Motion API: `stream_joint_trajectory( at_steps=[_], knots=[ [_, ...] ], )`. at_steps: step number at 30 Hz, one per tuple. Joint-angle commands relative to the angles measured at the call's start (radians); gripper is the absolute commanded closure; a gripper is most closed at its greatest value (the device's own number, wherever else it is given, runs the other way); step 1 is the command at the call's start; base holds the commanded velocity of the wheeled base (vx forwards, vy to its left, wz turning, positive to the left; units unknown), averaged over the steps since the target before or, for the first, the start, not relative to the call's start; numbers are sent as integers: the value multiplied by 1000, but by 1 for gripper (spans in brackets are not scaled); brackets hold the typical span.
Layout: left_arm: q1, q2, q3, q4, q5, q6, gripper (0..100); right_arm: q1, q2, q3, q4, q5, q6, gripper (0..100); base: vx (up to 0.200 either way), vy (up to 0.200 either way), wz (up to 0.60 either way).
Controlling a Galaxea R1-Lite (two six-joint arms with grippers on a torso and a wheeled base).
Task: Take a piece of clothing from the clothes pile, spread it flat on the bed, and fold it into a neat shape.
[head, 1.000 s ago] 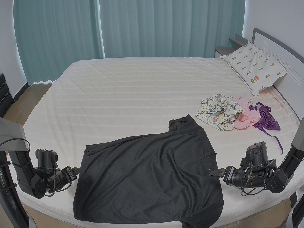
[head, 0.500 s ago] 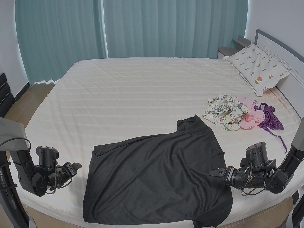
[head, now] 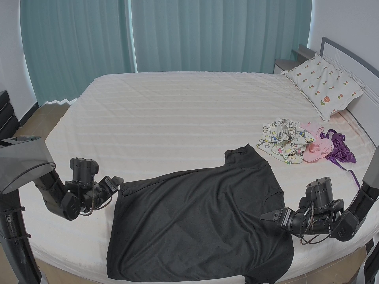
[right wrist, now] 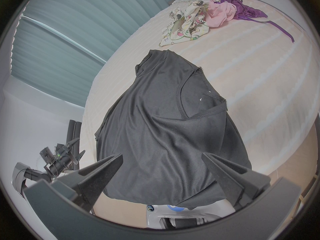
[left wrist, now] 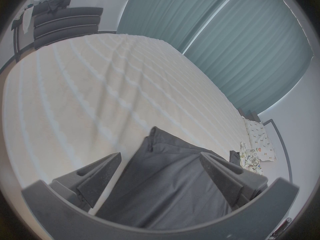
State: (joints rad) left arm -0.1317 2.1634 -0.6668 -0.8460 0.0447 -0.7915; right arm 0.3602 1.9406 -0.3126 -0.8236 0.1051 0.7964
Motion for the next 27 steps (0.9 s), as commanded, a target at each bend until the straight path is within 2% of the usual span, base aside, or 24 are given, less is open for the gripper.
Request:
stream_joint_trajectory(
  at_steps=[1, 8, 15, 18, 27],
  knots=[
    [-65, 171, -189, 82, 14, -41, 0, 2, 3, 1, 0, 1, 1, 0, 0, 0, 0],
    [-109, 271, -333, 108, 90, -35, 0, 2, 14, 1, -2, 1, 0, 0, 0, 0, 0],
    [-134, 276, -358, 150, 121, -3, 0, 0, 26, 3, -23, -1, 0, 0, 0, 0, 0],
    [-134, 288, -362, 148, 153, 11, 0, 0, 35, 10, -38, -1, 0, 0, 0, 0, 0],
    [-117, 303, -412, 150, 173, 20, 0, 0, 50, 23, -81, -4, 1, 0, 0, 0, 0]
  ],
)
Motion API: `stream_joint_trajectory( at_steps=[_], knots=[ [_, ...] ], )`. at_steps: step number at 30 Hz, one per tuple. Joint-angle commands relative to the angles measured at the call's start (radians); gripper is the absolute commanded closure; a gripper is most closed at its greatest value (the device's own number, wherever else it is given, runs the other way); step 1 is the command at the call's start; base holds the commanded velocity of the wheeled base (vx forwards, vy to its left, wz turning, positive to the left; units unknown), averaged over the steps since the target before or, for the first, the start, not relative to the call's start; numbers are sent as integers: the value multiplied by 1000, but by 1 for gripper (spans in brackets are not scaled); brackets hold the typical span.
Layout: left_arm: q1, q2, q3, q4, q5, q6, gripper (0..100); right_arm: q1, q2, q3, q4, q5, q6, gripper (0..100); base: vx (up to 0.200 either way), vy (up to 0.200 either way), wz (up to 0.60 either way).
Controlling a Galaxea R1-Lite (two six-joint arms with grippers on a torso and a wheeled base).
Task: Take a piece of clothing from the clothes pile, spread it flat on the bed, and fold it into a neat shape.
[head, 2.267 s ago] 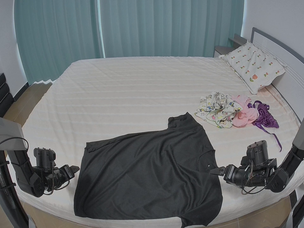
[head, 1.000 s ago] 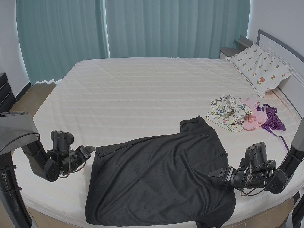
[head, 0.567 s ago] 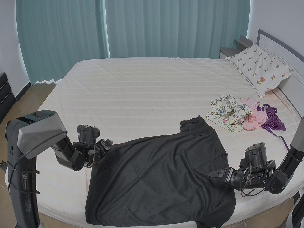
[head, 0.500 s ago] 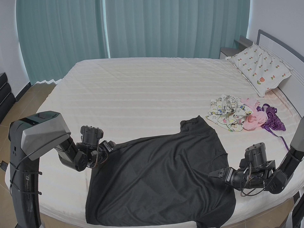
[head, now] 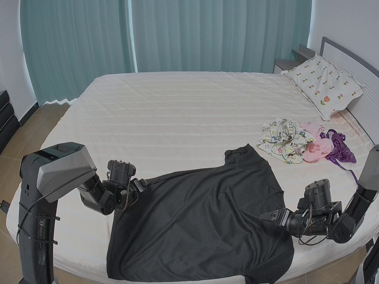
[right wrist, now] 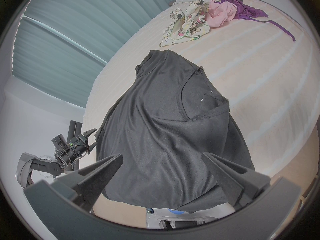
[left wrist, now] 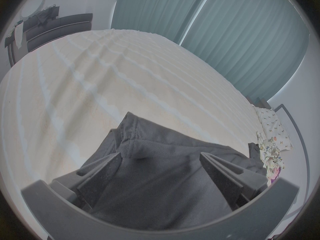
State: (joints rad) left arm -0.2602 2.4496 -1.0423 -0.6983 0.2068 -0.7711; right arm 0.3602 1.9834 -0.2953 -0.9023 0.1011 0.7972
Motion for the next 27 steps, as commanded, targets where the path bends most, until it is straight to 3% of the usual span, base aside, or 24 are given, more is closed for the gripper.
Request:
stream_joint_trajectory(
  at_steps=[1, 5, 6, 13, 22, 27],
  knots=[
    [13, 28, -51, 3, 14, -1, 0, 0, 6, 5, -3, 0, 0, 0, 0, 0, 0],
    [16, 48, -87, 17, 20, 1, 0, 0, 5, 5, -3, 0, 0, 0, 0, 0, 0],
    [18, 51, -93, 23, 22, 1, 100, 0, 5, 5, -3, 0, 0, 0, 0, 0, 0],
    [47, 55, -162, 36, 54, 3, 100, 0, 5, 5, -3, 2, 0, 0, 0, 0, 0],
    [114, 100, -351, 91, 74, 58, 100, -3, 6, 4, -4, 3, 0, 0, 0, 0, 0],
    [116, 97, -355, 140, 72, 87, 100, -6, 8, 5, -10, 3, 0, 0, 0, 0, 0]
  ],
)
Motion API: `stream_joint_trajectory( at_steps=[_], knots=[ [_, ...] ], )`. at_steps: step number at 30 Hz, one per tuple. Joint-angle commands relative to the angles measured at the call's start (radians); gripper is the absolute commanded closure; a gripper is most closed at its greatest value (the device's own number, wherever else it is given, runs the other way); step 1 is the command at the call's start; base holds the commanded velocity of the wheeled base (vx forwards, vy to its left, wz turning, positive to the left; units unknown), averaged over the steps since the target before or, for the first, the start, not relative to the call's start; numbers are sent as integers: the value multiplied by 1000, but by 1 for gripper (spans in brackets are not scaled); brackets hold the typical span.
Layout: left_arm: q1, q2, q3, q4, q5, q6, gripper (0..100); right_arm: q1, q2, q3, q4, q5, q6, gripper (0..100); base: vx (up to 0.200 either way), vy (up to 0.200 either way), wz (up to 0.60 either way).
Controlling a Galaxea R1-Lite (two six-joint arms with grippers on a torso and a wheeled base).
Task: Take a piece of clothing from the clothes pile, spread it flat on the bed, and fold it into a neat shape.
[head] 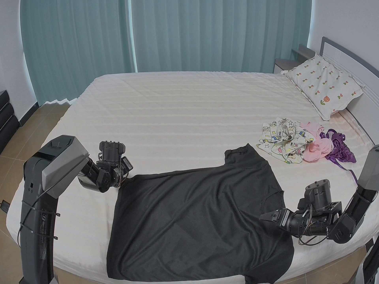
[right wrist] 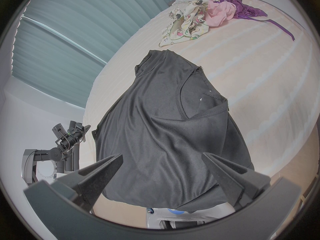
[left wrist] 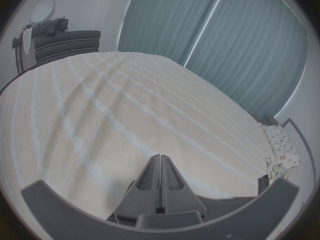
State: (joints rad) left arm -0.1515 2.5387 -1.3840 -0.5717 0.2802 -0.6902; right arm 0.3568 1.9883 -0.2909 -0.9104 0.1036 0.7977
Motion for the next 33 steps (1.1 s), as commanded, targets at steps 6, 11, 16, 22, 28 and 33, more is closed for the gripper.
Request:
stream_joint_trajectory(
  at_steps=[6, 11, 16, 22, 28, 33],
  knots=[
    [16, -67, 68, 32, -33, 5, 100, -1, 4, 1, -1, 2, 0, 0, 0, 0, 0],
    [23, -150, 157, 35, -156, 8, 0, 2, 4, 2, -1, 2, 0, 0, 0, 0, 0],
    [36, -160, 206, 41, -210, 75, 0, 4, 6, 4, -1, 2, 0, 0, 0, 0, 0],
    [41, -124, 212, 44, -242, 103, 0, 4, 9, 9, -2, 2, 0, 0, 0, 0, 0],
    [30, -90, 194, 44, -243, 103, 0, 4, 15, 7, -2, 2, -2, 0, 0, 0, 0],
    [29, -49, 140, 61, -242, 103, 100, 4, 24, 7, -4, 2, -2, 0, 0, 0, 0]
  ],
)
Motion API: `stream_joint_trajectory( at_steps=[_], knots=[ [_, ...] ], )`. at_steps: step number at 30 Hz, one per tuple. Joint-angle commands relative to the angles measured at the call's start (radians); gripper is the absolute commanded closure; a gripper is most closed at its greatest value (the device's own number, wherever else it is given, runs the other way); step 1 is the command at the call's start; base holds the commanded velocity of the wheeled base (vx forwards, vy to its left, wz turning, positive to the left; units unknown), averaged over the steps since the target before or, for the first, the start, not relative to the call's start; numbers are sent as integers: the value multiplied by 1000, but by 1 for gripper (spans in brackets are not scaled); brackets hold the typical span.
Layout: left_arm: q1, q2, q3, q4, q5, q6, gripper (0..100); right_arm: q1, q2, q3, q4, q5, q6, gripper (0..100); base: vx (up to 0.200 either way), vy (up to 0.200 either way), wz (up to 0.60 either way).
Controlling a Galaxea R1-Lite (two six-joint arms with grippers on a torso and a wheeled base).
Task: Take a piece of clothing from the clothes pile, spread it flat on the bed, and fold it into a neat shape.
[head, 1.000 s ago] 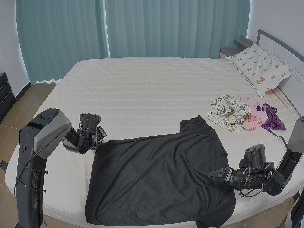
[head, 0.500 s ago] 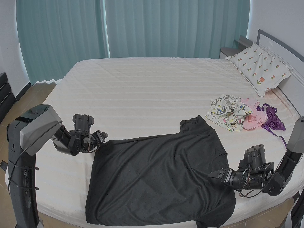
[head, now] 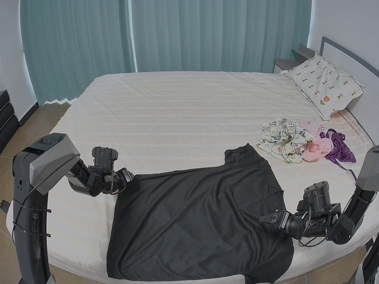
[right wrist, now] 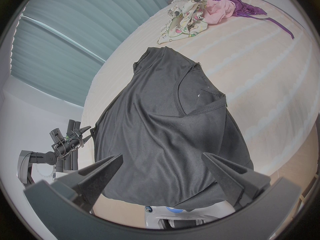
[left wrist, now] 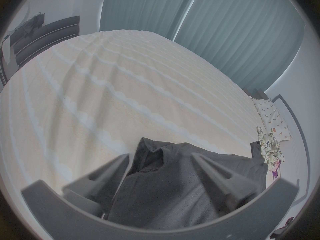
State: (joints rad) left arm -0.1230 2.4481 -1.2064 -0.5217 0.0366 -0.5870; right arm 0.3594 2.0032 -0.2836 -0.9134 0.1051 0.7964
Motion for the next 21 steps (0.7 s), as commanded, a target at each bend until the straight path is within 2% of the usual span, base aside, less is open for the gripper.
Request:
stream_joint_trajectory(
  at_steps=[1, 8, 14, 21],
  knots=[
    [3, 51, -50, 22, 2, 3, 100, 1, 9, 0, -1, 1, 0, 0, 0, 0, 0],
    [25, 55, -90, 40, 12, 15, 100, -5, 12, 3, -19, 1, 0, 0, 0, 0, 0],
    [66, 63, -196, 51, 65, -4, 100, -5, 12, 3, -19, 1, 0, 0, 0, 0, 0],
    [86, 115, -297, 77, 68, 7, 100, -5, 12, 1, -19, 1, 0, 0, 0, 0, 0]
  ],
)
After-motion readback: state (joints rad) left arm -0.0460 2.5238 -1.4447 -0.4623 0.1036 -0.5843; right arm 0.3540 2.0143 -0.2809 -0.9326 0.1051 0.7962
